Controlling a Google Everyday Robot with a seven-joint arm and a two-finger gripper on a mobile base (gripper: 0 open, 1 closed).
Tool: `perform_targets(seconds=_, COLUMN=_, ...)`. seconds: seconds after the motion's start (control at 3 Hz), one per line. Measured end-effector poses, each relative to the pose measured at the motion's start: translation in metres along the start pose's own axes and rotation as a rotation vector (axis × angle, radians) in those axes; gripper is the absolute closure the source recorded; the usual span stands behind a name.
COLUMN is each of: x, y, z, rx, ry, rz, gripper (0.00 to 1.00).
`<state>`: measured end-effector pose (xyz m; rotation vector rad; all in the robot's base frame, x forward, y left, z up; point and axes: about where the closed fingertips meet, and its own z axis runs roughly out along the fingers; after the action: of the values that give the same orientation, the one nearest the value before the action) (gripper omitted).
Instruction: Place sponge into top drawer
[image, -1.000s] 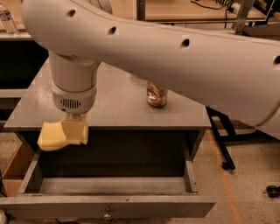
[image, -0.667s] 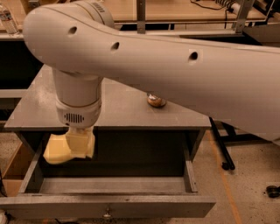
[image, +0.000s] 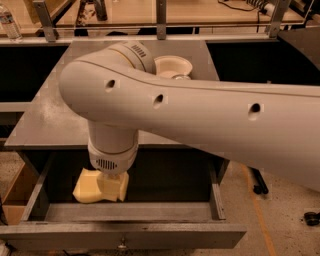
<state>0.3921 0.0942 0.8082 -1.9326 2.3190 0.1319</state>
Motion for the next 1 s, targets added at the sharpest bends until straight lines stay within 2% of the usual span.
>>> perform_targets(seconds=1.0, x=0.006, y=-0.038, z=0.022, rx=0.139, ry=-0.066, rz=0.034, gripper=1.0)
